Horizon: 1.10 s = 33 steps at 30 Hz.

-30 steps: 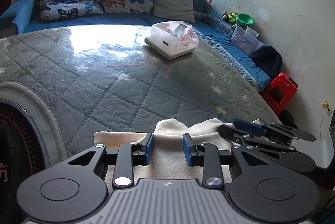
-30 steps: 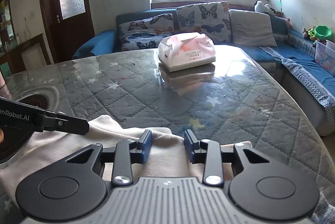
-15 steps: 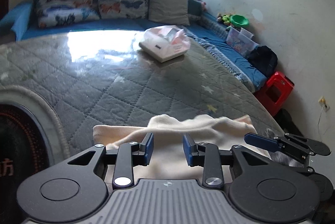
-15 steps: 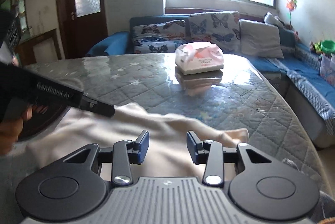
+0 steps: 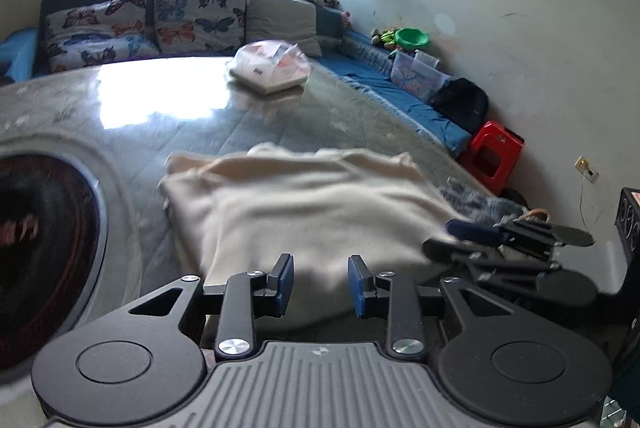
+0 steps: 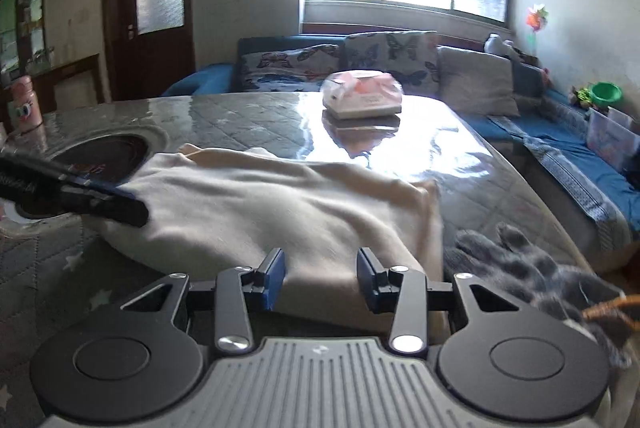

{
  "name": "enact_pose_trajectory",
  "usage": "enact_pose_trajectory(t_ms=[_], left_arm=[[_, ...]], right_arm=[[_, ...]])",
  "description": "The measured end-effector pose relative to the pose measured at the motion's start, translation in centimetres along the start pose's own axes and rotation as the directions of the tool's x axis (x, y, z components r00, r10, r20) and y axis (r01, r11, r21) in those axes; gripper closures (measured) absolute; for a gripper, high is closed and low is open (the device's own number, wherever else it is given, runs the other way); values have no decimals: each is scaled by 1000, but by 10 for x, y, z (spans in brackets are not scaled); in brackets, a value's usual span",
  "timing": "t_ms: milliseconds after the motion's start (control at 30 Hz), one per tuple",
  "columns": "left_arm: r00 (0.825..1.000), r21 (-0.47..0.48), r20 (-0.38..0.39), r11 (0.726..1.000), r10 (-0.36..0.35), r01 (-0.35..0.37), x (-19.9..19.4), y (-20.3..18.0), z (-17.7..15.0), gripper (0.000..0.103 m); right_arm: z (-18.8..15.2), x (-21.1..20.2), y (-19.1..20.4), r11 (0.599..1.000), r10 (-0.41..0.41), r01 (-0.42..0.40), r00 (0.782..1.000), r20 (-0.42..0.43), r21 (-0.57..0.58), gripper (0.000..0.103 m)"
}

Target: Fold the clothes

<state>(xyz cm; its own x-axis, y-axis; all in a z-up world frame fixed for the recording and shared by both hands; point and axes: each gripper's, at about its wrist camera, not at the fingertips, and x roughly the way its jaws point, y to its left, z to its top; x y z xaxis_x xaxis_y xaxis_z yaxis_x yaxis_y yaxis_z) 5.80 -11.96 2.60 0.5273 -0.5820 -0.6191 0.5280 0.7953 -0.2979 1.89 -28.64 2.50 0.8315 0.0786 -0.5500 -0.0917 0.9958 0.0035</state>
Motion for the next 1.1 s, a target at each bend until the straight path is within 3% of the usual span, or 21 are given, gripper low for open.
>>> enact_pose_trajectory(t_ms=[167, 433, 533, 700, 933, 1100], left_arm=[[1000, -11, -13, 1000, -3, 3, 2, 6, -8, 72], [1000, -4, -17, 1000, -1, 1, 0, 6, -11, 71], [1000, -3, -4, 1000, -14, 14, -5, 3, -9, 71], [999, 1, 16, 999, -42, 42, -3, -7, 2, 72], [997, -34, 21, 997, -72, 72, 23, -17, 12, 74], [998, 24, 2, 998, -65, 65, 30, -24, 1, 75]], right_arm=[[-8, -7, -1, 1000, -14, 15, 1000, 7, -11, 61], [6, -8, -4, 1000, -11, 10, 999, 37, 10, 61], [4, -2, -1, 1000, -17, 18, 1000, 15, -15, 61], [13, -4, 11, 999, 2, 0, 999, 50, -39, 61], [5, 11, 37, 986, 22, -18, 999, 23, -167, 62], [-4, 5, 41, 975, 20, -15, 1000, 20, -220, 62]])
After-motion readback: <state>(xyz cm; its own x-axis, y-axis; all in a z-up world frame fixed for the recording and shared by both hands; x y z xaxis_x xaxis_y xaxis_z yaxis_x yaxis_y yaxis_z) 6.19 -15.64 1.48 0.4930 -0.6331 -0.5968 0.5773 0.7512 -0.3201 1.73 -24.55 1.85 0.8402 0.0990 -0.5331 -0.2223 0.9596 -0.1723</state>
